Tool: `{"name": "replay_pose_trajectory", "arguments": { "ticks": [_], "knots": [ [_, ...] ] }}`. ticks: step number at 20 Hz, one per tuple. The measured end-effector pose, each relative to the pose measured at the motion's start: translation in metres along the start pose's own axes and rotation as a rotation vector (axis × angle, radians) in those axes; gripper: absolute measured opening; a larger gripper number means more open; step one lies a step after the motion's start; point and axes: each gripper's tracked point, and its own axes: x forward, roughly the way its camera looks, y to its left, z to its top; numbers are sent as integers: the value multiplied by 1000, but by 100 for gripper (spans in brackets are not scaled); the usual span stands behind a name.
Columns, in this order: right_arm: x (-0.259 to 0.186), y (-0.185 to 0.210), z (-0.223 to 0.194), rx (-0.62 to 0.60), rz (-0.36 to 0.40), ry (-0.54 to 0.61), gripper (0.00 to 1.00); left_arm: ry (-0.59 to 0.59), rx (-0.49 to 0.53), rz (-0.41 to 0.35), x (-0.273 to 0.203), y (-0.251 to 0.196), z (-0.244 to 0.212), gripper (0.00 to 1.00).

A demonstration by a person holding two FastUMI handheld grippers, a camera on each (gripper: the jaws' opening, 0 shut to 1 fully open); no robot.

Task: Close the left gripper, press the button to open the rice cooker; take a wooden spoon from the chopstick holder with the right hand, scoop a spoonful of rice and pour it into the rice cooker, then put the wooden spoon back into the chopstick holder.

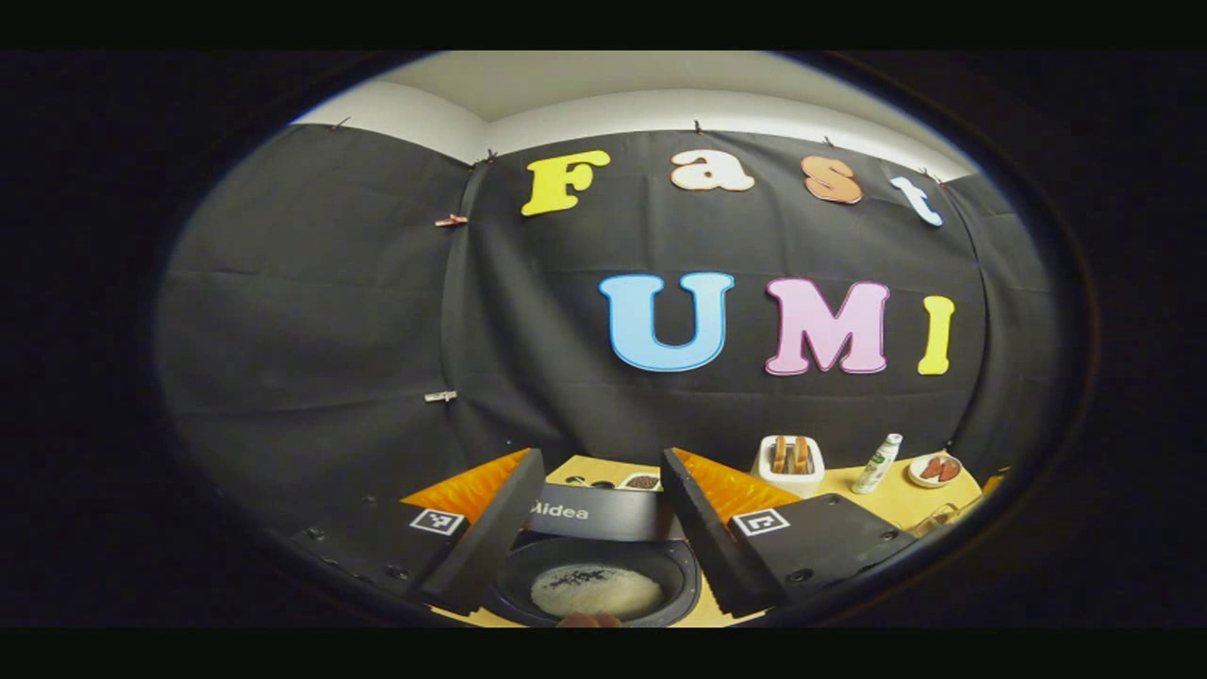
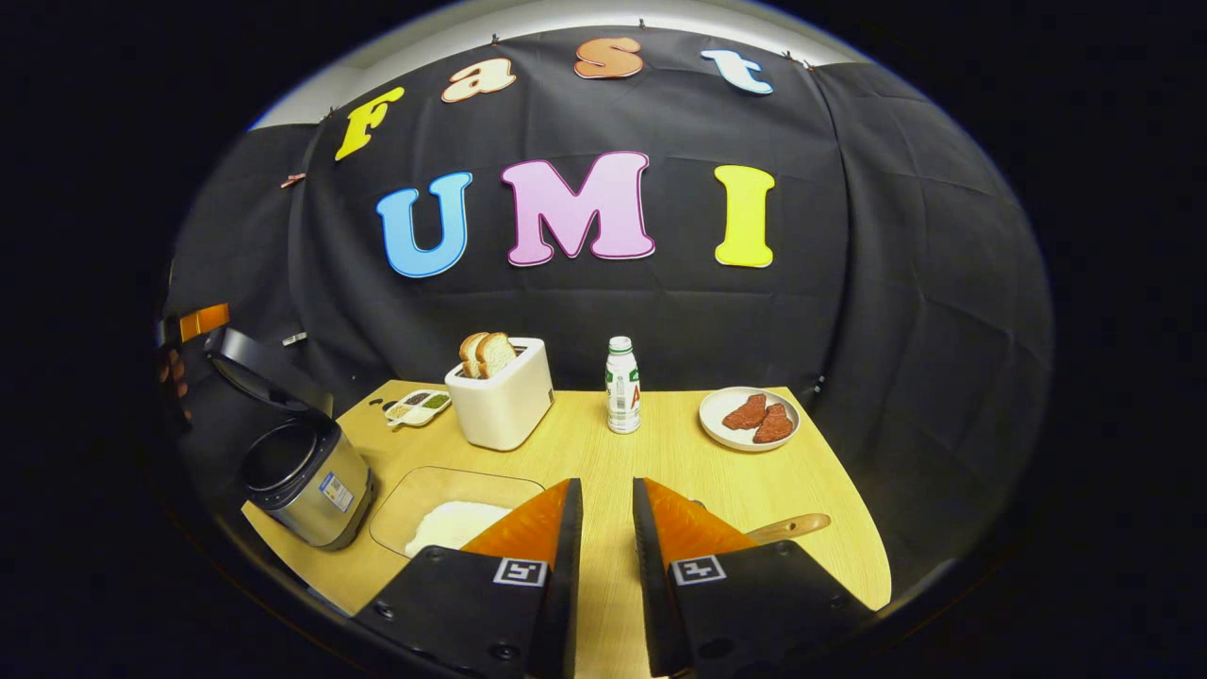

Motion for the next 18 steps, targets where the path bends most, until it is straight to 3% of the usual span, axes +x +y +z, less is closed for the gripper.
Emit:
{"name": "replay_pose_trajectory", "arguments": {
  "ticks": [2,3,6,7,8,9,18],
  "knots": [
    [-3,1,-1,-4,6,4,33,21,-5,1,-14,0,-14,88],
    [-4,3,-3,-8,11,5,29,27,-9,-1,-21,2,-21,88],
    [-6,12,-11,-19,38,29,29,52,-45,3,-41,6,-46,88],
    [-7,14,-12,-23,47,35,33,62,-57,3,-46,7,-55,88],
    [-8,17,-12,-28,54,36,29,72,-67,1,-51,6,-64,88],
    [-10,20,-12,-31,61,34,33,79,-76,0,-56,7,-72,88],
    [-12,31,-21,-49,85,46,33,147,-32,9,-70,9,-130,88]
  ]
}}
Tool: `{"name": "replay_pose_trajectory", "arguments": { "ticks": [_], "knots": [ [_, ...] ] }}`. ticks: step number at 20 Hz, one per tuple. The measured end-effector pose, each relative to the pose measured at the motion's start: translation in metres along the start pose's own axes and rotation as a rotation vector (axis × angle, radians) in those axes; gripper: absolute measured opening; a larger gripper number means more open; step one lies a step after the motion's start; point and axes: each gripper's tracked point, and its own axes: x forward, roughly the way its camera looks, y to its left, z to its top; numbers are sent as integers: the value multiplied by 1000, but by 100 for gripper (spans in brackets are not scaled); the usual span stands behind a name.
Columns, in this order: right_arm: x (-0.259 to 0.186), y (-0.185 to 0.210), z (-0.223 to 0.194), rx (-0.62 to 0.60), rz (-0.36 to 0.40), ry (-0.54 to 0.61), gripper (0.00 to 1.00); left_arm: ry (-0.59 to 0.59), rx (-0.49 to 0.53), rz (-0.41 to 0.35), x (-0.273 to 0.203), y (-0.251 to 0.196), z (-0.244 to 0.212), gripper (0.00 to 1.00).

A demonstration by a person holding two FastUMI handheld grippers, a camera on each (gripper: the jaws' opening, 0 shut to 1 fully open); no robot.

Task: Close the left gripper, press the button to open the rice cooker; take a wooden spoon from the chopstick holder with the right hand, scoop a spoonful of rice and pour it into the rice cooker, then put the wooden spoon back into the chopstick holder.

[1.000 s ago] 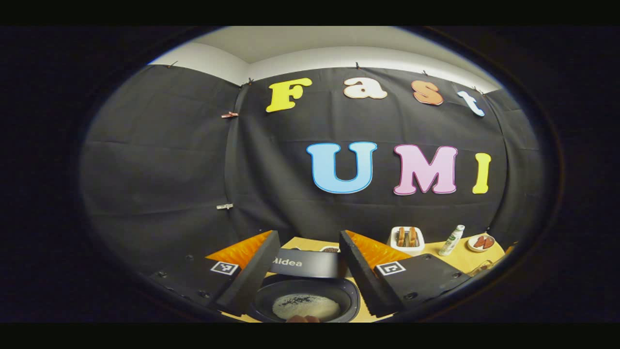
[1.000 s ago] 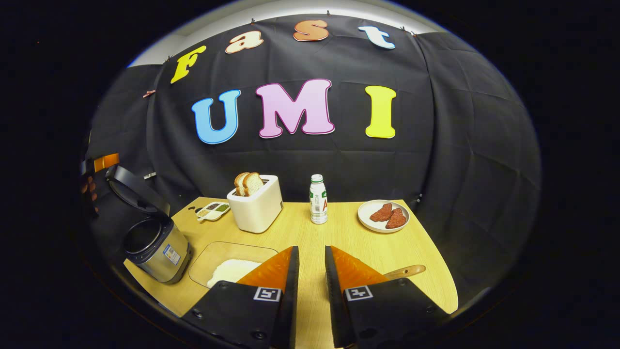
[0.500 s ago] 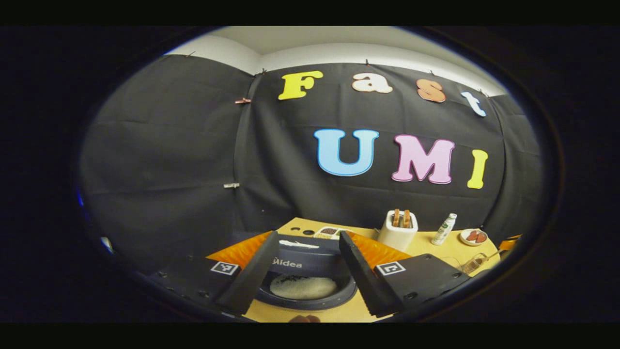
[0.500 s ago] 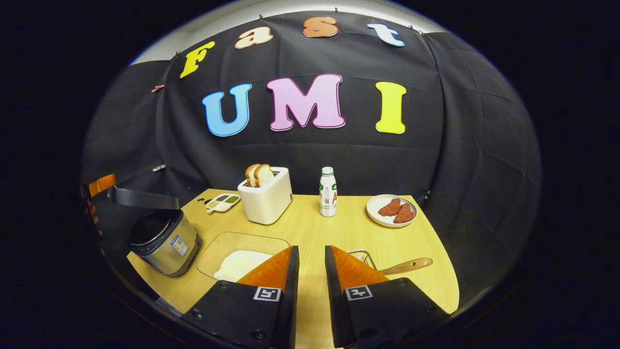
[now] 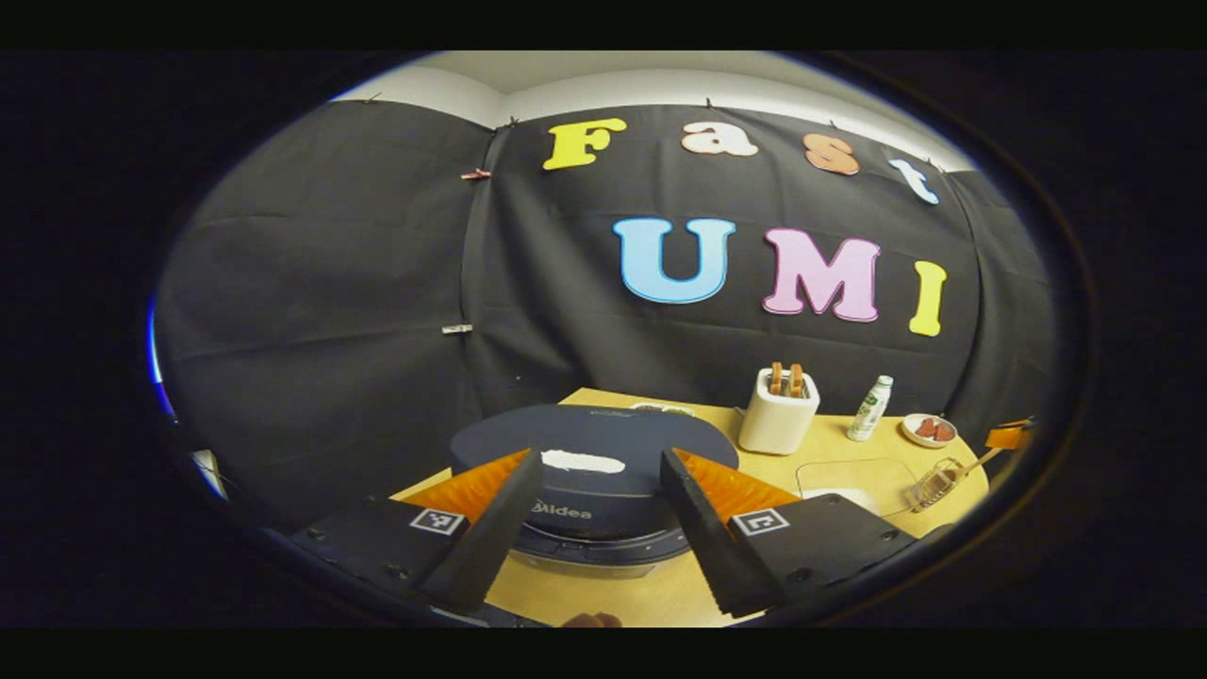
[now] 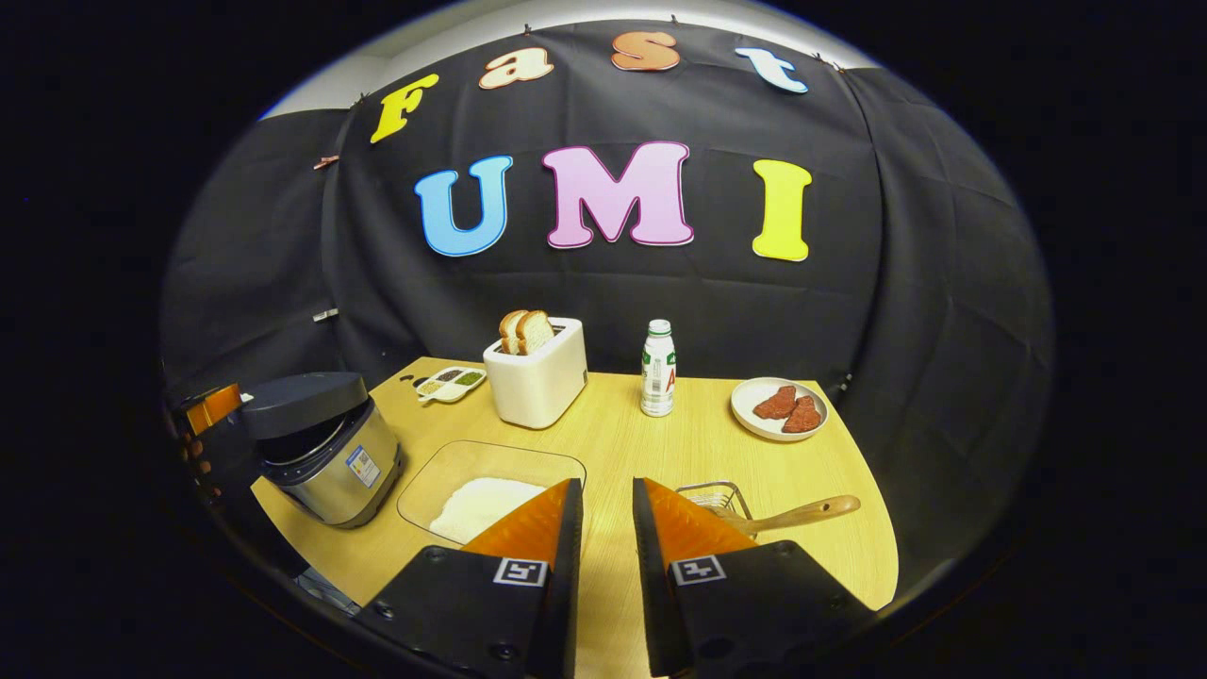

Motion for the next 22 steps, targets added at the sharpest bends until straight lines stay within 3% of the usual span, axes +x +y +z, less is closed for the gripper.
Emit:
{"name": "replay_pose_trajectory", "arguments": {
  "ticks": [1,2,4,11,12,14,21,22],
  "knots": [
    [0,0,0,0,0,2,29,9,0,-1,1,0,-5,88],
    [0,0,-1,-1,1,3,33,17,-1,-2,3,0,-11,88],
    [0,2,-2,-1,7,4,29,29,3,-3,5,2,-19,88],
    [1,1,-1,2,4,4,33,75,13,13,12,4,-44,88],
    [2,0,-1,3,3,1,33,83,6,11,13,4,-47,92],
    [2,1,-1,3,4,3,33,102,0,8,13,4,-57,88],
    [1,1,-5,4,2,11,33,74,15,5,11,5,-58,89],
    [1,1,-5,4,1,12,29,74,22,5,12,4,-59,89]
  ]
}}
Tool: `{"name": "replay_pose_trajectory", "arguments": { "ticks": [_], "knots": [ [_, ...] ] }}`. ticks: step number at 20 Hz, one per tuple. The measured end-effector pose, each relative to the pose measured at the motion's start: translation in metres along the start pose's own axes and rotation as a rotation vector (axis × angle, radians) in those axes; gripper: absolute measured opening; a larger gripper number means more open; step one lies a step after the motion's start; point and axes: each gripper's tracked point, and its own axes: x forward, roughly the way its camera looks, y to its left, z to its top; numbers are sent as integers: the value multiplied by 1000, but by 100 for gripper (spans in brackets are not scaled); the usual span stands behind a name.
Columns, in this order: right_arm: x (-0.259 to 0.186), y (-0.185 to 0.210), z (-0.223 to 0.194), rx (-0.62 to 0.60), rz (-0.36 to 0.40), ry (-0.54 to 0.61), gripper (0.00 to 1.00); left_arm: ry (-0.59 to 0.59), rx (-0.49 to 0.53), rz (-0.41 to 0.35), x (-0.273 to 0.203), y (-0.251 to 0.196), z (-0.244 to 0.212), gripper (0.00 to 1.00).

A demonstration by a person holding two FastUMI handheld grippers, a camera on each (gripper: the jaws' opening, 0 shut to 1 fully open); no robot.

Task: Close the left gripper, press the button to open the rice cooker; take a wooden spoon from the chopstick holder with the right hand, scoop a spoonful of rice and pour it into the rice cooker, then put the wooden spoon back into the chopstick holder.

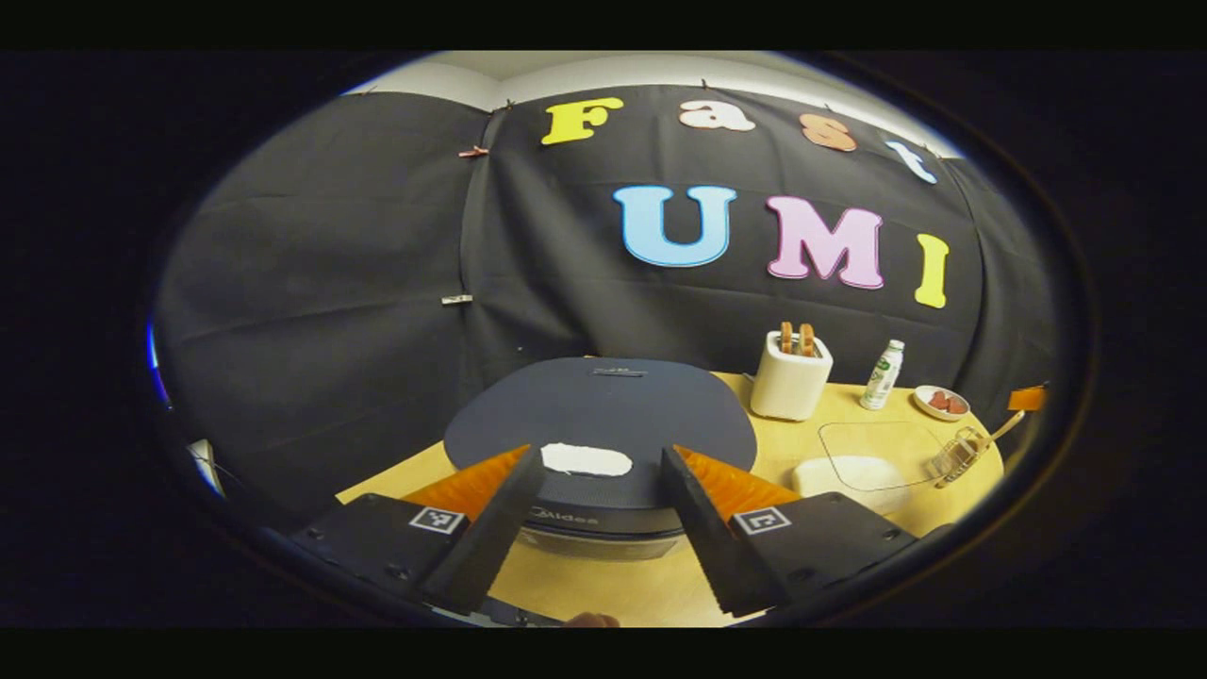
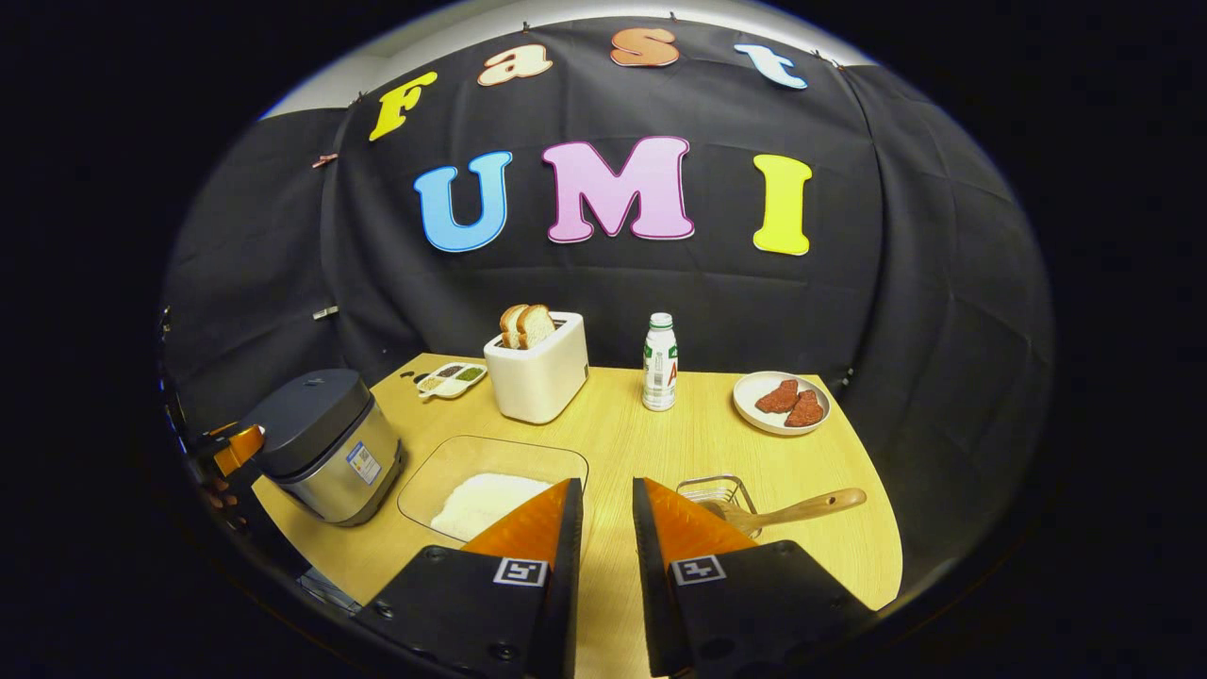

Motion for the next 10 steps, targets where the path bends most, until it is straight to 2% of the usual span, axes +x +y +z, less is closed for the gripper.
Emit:
{"name": "replay_pose_trajectory", "arguments": {
  "ticks": [1,2,3,5,10],
  "knots": [
    [-1,0,1,2,0,-3,33,-5,8,-2,0,-1,-2,89],
    [0,0,1,4,-2,-7,29,-13,14,-5,-1,-1,-2,89],
    [0,0,2,5,-1,-9,33,-19,11,-6,-1,-1,-1,89],
    [-1,1,1,2,0,-7,33,4,0,-7,2,0,-10,89],
    [-1,2,2,2,-1,-11,33,-25,2,-7,1,1,-9,89]
  ]
}}
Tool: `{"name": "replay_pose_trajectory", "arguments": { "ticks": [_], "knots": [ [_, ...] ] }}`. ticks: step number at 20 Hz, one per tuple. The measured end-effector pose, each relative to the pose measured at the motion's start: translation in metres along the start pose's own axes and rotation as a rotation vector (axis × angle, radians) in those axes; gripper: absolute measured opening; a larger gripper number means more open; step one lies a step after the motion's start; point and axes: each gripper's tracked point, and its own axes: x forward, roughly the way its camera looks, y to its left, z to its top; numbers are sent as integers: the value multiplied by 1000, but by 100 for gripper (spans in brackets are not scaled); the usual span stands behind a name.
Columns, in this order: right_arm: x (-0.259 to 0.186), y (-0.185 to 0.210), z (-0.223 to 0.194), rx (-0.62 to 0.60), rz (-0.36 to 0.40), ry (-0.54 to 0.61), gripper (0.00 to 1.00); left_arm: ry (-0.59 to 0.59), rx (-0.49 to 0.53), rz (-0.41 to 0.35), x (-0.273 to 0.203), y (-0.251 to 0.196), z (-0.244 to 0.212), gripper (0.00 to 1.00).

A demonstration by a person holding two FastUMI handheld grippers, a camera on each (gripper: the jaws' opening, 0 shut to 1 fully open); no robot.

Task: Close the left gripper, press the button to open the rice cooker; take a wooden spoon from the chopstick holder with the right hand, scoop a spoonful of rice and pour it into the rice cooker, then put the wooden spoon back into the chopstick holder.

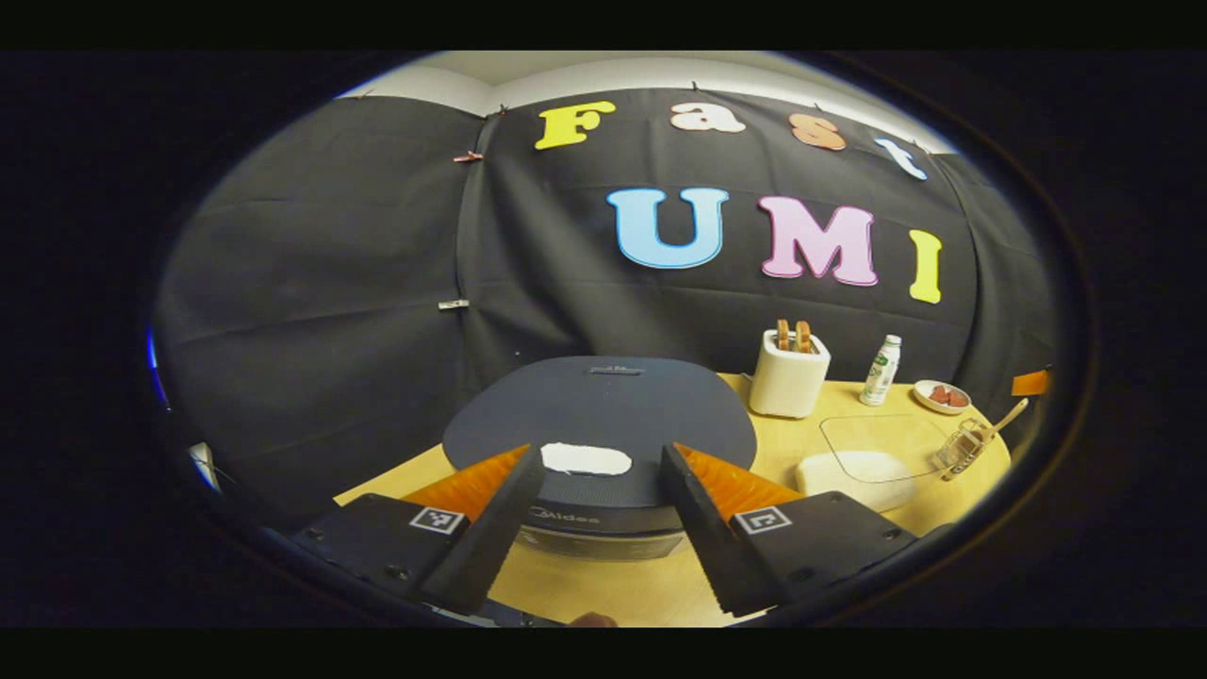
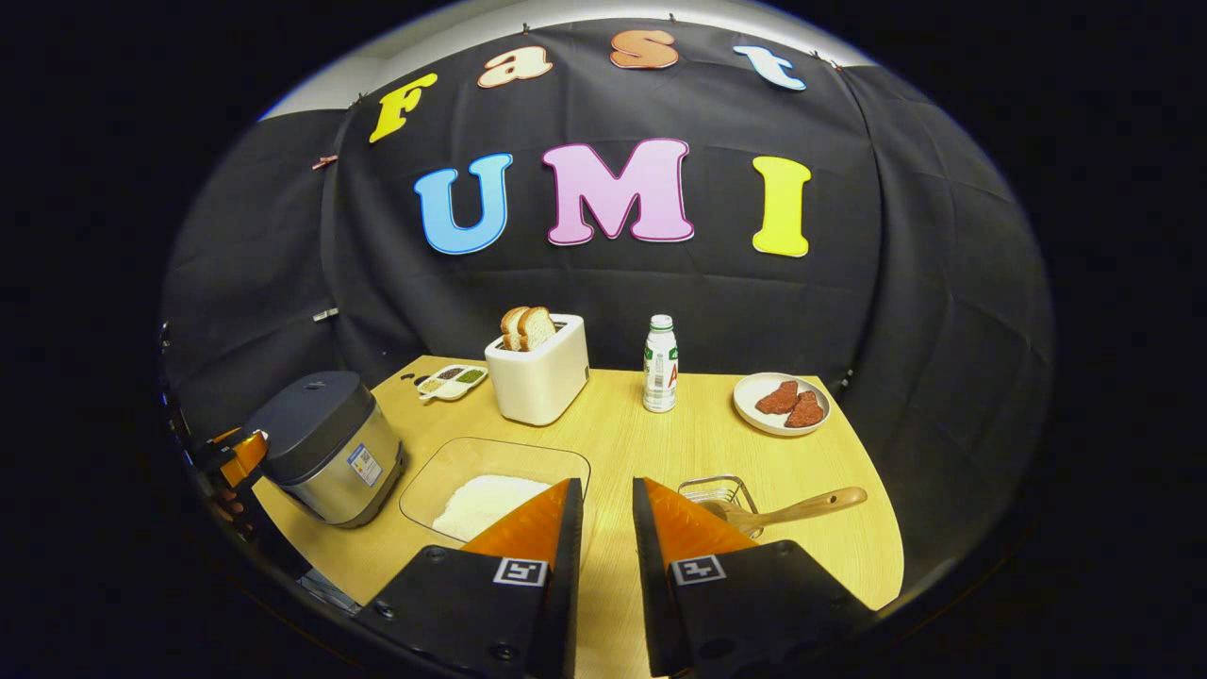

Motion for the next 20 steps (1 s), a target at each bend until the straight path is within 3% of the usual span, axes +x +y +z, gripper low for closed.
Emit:
{"name": "replay_pose_trajectory", "arguments": {
  "ticks": [9,20],
  "knots": [
    [-3,-9,11,1,-27,-23,33,-29,33,65,0,-3,21,84],
    [-21,-25,28,-18,-81,-76,37,-147,32,-34,-25,-89,85,86]
  ]
}}
